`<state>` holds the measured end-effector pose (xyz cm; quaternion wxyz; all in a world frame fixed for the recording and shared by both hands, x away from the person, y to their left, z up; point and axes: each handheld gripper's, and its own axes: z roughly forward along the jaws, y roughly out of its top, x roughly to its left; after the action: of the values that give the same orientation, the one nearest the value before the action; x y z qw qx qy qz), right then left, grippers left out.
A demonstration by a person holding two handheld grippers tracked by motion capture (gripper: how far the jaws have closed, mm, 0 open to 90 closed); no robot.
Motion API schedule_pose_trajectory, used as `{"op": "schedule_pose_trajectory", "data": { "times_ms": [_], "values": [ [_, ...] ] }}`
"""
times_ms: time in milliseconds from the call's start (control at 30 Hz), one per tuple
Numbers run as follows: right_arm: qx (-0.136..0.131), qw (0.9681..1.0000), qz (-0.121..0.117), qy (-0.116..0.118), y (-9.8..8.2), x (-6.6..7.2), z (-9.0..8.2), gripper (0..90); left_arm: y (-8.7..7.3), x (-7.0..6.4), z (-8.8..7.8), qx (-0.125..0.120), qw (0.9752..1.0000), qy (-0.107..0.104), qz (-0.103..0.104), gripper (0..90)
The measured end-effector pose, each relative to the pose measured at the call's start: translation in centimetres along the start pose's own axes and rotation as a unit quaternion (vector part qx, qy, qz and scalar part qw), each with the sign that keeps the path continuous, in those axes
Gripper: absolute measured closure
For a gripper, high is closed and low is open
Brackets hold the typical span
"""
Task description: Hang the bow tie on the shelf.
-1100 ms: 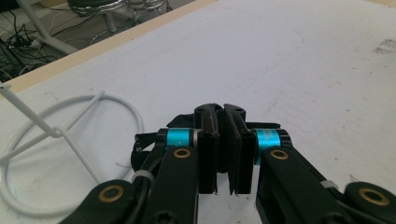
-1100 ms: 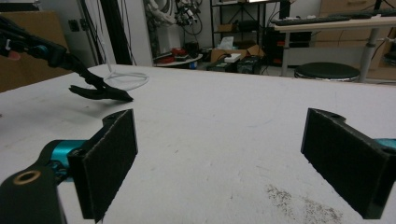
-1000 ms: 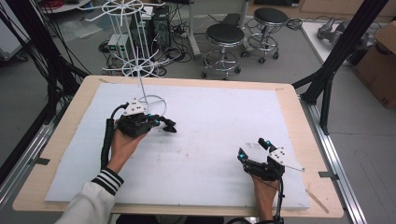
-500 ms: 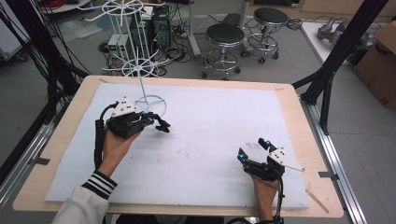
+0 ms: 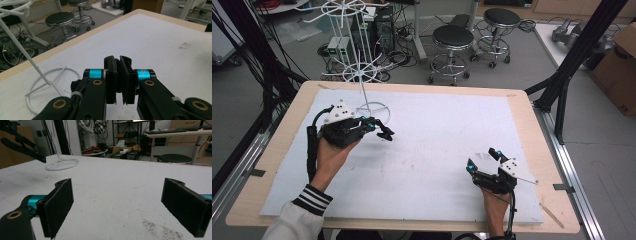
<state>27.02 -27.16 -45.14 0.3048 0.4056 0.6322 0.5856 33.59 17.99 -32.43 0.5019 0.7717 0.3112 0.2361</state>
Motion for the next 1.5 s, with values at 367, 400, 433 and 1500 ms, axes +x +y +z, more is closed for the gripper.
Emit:
{"op": "schedule_pose_trajectory", "data": {
  "times_ms": [367,400,433,1500],
  "values": [
    [-0.001,1.0000,0.001,0.000,0.0,0.0,0.0,9.8,2.1,-0.6,-0.7,-0.015,0.9998,-0.005,0.009,83.7],
    [-0.001,1.0000,0.001,0.000,0.0,0.0,0.0,9.8,2.3,-0.6,-0.8,-0.015,0.9998,-0.006,0.010,83.6],
    [0.000,1.0000,0.001,0.000,0.0,0.0,0.0,9.8,2.3,-0.6,-0.8,-0.015,0.9998,-0.006,0.010,83.7],
    [0.000,1.0000,0.003,0.001,0.0,0.0,0.0,9.8,6.5,0.9,-0.6,-0.036,0.9988,-0.027,0.018,83.7]
  ]
}}
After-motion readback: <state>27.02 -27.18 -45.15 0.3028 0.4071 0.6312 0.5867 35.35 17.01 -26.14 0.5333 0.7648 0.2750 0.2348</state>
